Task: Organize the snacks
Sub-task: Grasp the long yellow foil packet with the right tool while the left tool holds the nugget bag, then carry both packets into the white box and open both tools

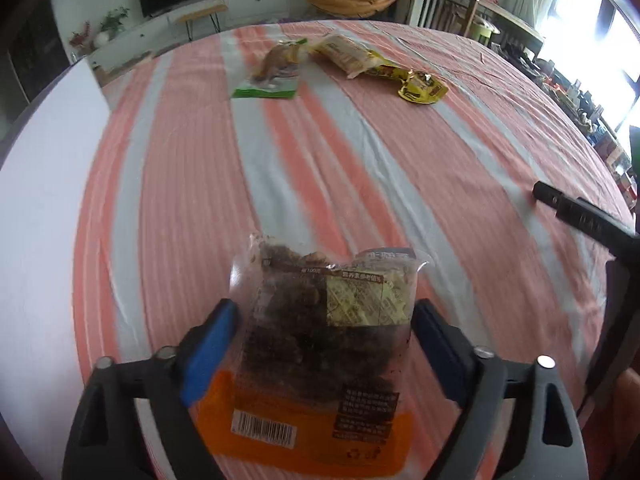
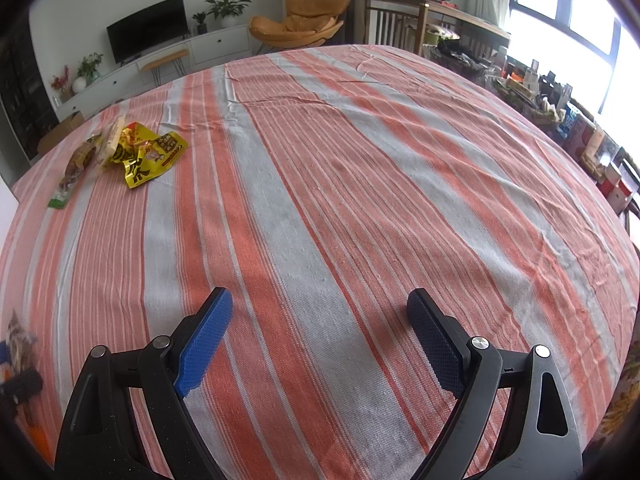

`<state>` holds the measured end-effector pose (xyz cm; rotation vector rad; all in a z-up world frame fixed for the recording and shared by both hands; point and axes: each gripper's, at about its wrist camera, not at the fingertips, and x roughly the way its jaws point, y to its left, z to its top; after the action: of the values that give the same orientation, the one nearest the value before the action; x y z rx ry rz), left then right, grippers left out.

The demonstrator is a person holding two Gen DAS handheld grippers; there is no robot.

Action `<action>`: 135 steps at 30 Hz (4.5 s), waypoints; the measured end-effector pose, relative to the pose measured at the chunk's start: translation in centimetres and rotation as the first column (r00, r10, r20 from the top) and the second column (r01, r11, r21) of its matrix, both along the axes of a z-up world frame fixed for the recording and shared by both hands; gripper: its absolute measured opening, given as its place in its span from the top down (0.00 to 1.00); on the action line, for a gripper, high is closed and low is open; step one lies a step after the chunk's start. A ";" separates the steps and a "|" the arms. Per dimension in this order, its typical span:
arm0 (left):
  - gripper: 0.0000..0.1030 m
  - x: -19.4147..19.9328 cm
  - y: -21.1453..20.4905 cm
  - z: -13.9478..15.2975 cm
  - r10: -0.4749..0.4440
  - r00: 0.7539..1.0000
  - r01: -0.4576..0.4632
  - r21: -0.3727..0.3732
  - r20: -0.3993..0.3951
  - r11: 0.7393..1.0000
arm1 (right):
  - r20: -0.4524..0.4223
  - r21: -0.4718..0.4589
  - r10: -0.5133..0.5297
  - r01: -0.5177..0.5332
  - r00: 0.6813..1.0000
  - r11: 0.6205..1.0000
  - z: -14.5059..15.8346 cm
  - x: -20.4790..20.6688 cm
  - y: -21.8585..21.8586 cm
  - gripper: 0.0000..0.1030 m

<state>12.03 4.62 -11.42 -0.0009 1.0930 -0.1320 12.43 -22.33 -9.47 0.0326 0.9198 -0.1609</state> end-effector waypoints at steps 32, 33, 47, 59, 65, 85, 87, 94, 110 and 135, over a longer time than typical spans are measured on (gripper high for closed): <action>0.00 0.7 -0.1 -1.2 0.010 0.990 -0.014 0.029 0.140 0.999 | -0.149 0.046 0.556 -0.556 0.817 0.830 0.4 18.0 11.7 0.35; 0.00 0.7 -0.1 -1.2 0.010 0.990 -0.015 0.029 0.140 0.999 | -0.133 0.056 0.554 -0.552 0.822 0.832 0.7 17.7 11.6 0.37; 0.00 0.8 -0.1 -1.2 0.010 0.990 -0.015 0.030 0.140 0.999 | -0.075 0.073 0.271 -0.266 0.960 0.961 1.8 -7.5 4.5 0.36; 0.00 0.7 -0.1 -1.2 0.011 0.990 -0.015 0.029 0.141 0.999 | -0.008 0.011 0.222 -0.222 0.975 0.975 0.4 -8.8 6.5 0.22; 0.00 0.7 -0.1 -1.2 0.011 0.990 -0.015 0.029 0.141 0.999 | -0.007 0.016 0.232 -0.232 0.973 0.973 0.3 -8.9 6.5 0.19; 0.00 0.3 -0.4 -1.0 -0.077 0.997 0.076 0.039 0.032 0.996 | 0.004 0.377 0.266 -0.248 0.964 0.893 2.1 -8.3 0.8 0.18; 0.00 -0.1 -0.7 -1.0 -0.090 0.996 0.088 0.043 0.030 0.995 | -0.050 0.310 0.332 -0.301 0.942 0.902 2.4 -7.2 2.2 0.18; 0.38 -1.0 -0.6 0.0 -0.109 0.994 0.108 0.062 0.009 0.992 | -0.213 0.068 0.390 -0.384 0.896 0.921 1.4 -4.5 7.8 0.51; 0.38 -6.7 6.0 9.2 0.018 0.992 0.015 -0.260 0.121 0.966 | -0.108 0.510 0.328 -0.231 0.938 0.829 3.5 -7.7 3.8 0.73; 0.38 -11.1 15.5 15.1 0.158 0.966 -0.093 -0.297 0.206 0.950 | 0.017 0.675 0.296 -0.230 0.955 0.701 7.9 -7.6 5.8 0.78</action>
<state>0.97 20.11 3.68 -0.3084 0.8344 -0.1689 4.79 -16.49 -1.53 0.5741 1.0264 0.4592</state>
